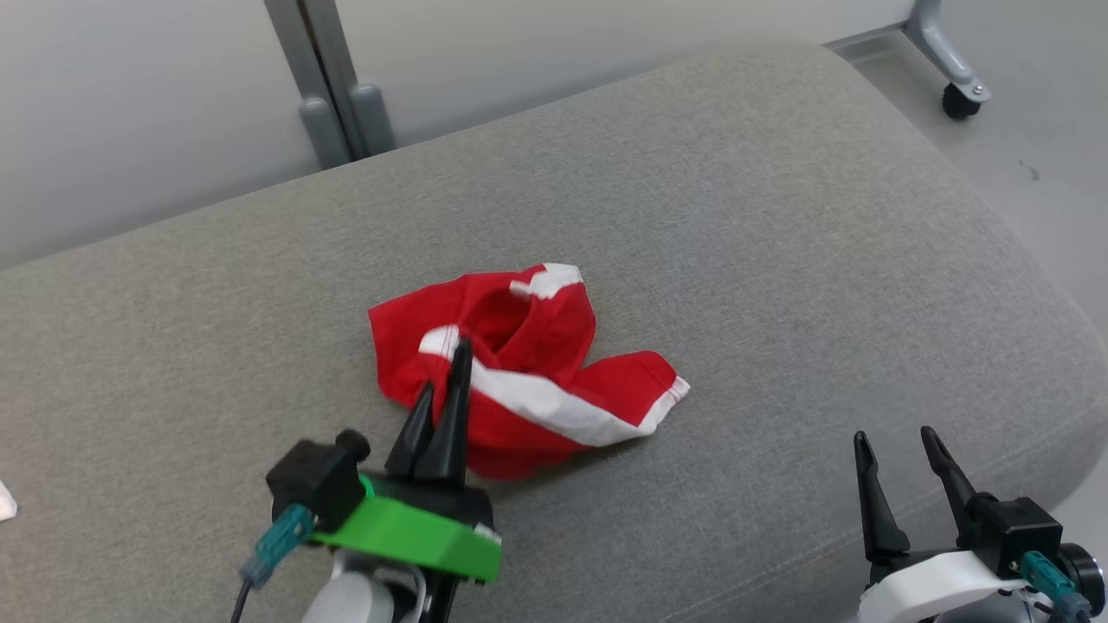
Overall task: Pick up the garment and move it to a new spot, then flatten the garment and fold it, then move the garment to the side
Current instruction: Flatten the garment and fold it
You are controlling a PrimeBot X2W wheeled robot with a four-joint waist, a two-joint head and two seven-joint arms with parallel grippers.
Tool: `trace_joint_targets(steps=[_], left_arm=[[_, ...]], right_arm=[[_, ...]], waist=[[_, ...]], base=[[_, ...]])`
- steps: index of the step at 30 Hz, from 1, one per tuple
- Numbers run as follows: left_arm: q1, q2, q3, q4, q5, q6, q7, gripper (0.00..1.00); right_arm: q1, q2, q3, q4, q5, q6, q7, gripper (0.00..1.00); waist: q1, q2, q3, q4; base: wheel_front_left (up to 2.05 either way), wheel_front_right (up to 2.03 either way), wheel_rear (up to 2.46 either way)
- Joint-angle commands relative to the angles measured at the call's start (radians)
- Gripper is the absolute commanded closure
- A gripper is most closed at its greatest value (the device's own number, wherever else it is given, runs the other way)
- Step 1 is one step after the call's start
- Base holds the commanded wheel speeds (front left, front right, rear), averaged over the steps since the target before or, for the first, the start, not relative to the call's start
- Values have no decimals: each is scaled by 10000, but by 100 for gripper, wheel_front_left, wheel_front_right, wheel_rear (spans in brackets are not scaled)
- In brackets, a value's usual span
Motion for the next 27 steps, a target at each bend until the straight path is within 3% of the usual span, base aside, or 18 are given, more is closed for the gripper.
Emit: trace_joint_targets(steps=[1, 7, 9, 10, 11, 18, 27], left_arm=[[569, 12, 208, -35, -263, -230, -2, 100], [1926, 11, 710, 439, -518, -822, -4, 98], [2074, 6, 718, 587, -379, -886, -5, 53], [2168, 8, 754, 646, -572, -901, -3, 11], [2306, 14, 707, 786, -715, -897, -3, 0], [2756, 14, 637, 1208, -1113, -911, -4, 0], [3483, 9, 2634, 518, -366, -912, -4, 0]], right_arm=[[155, -7, -15, 22, -44, -14, -31, 0], [137, -7, 10, 86, -173, -14, -31, 0], [137, -7, -5, 111, -253, -14, -31, 0], [126, -8, -6, 121, -297, -14, -31, 0], [132, -7, -23, 132, -339, -14, -31, 0], [267, -8, -95, 131, -535, -14, -31, 0], [457, -8, -193, -25, -576, -14, -31, 0]], waist=[[0, -1, -363, 693], [0, -1, -482, 1495], [0, -1, -526, 1708], [0, -1, -548, 1784], [0, -1, -582, 1882], [0, -1, -765, 2252], [0, -1, -996, 2514]], base=[[0, 0, 0], [0, 0, 0], [0, 0, 0], [0, 0, 0], [0, 0, 0], [0, 0, 0], [0, 0, 0]])
